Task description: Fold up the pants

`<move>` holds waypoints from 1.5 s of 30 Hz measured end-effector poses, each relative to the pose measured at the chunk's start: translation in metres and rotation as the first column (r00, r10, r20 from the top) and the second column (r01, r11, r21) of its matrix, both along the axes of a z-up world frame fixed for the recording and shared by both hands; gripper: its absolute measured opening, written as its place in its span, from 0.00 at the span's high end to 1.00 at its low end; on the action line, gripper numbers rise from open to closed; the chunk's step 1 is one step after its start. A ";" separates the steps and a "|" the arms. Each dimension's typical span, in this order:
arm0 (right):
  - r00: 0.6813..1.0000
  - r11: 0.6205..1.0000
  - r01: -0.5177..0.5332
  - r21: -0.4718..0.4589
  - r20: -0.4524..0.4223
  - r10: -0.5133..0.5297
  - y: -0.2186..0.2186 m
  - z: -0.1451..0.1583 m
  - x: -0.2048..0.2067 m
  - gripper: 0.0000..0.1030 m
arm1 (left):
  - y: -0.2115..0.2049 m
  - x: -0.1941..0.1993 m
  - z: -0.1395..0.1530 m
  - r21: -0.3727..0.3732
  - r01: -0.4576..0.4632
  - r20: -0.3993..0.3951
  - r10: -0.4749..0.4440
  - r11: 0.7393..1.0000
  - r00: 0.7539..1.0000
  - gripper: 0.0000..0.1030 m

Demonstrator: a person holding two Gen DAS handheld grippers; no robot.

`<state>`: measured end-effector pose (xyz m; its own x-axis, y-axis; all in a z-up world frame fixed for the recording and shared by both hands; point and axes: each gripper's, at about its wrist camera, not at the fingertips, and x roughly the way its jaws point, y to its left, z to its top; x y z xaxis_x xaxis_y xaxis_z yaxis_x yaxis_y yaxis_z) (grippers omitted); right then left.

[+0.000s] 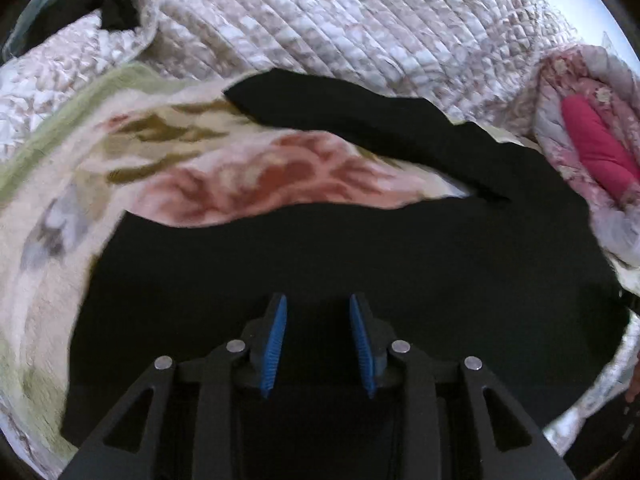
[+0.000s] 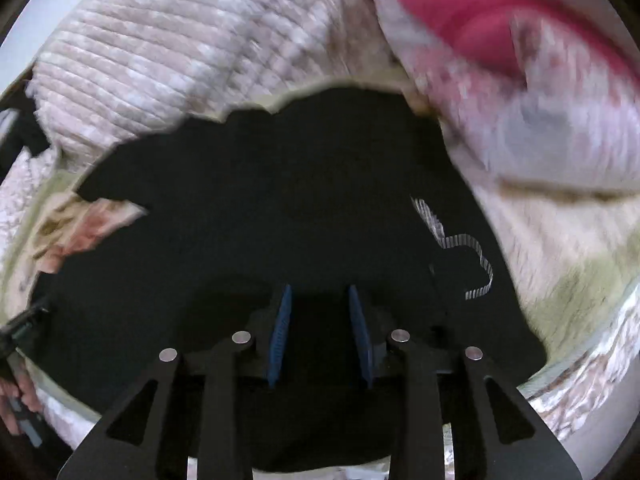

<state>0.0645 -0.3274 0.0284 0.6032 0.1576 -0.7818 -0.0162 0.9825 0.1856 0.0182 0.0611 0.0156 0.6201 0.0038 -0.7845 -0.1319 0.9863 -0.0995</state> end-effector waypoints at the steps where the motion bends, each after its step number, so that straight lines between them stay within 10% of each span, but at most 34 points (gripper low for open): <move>1: 1.000 1.000 0.010 0.015 0.018 -0.010 -0.003 0.001 -0.002 0.70 | 0.002 -0.001 0.001 0.016 -0.017 -0.003 0.017 1.000 1.000 0.66; 16: 0.980 0.985 -0.166 -0.046 0.102 0.170 0.056 0.028 0.028 0.51 | -0.022 0.026 0.024 -0.016 0.074 0.028 -0.073 0.997 0.997 0.61; 23: 0.972 0.971 -0.232 -0.058 0.010 0.233 0.088 0.002 0.035 0.51 | -0.039 0.035 0.003 0.108 0.129 0.019 -0.131 0.986 0.991 0.52; 35: 0.961 0.962 -0.266 -0.060 0.056 0.269 0.099 0.008 0.021 0.51 | -0.014 0.017 0.011 0.078 -0.007 0.031 0.005 0.997 1.000 0.52; 45: 0.922 0.922 -0.370 -0.115 0.078 0.380 0.125 0.004 -0.002 0.51 | -0.049 0.001 0.007 0.064 0.097 0.013 -0.098 0.993 0.995 0.52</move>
